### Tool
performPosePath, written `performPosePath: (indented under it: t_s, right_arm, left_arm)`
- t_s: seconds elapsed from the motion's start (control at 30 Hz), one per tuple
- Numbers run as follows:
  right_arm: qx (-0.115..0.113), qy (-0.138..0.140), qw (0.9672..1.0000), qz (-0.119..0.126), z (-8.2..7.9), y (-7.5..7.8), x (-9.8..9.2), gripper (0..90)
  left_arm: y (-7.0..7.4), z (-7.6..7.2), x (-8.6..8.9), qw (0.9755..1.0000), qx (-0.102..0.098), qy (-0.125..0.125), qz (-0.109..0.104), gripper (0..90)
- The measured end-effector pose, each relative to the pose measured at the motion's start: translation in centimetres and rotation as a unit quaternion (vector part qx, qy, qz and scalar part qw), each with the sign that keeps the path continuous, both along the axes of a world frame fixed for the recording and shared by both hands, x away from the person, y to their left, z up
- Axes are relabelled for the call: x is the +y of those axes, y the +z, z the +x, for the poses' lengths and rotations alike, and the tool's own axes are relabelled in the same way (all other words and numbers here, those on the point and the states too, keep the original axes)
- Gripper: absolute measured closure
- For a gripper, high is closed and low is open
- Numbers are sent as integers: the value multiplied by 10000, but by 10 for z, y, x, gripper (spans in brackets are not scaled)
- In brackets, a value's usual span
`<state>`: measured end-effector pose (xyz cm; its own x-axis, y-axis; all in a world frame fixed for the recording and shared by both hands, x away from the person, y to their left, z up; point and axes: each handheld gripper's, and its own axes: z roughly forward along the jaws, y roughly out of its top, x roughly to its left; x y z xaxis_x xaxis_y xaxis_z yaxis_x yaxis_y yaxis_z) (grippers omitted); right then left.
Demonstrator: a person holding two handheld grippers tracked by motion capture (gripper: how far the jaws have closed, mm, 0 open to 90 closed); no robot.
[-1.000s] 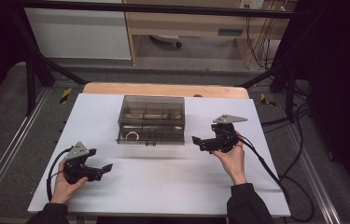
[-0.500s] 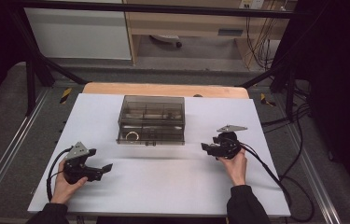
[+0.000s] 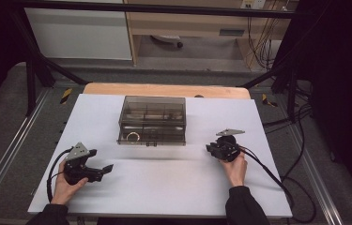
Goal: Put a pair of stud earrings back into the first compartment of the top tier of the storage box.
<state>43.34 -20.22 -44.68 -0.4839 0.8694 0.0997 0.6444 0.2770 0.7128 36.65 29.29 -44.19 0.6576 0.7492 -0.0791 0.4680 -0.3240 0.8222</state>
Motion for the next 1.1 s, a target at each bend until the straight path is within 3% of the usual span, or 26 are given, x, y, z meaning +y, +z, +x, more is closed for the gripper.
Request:
performPosePath:
  t_s: [0.33,0.77,1.1]
  right_arm:
    - [-18,-61,9999,-107,0,-4,3,832]
    - [46,-110,9998,-143,0,-3,2,863]
    - [-28,-4,10000,-18,-8,11,1,864]
  left_arm:
    - [0,0,0,10000,9,17,10,40]
    - [0,0,0,10000,-4,-7,26,40]
    - [1,0,0,10000,-9,-5,21,40]
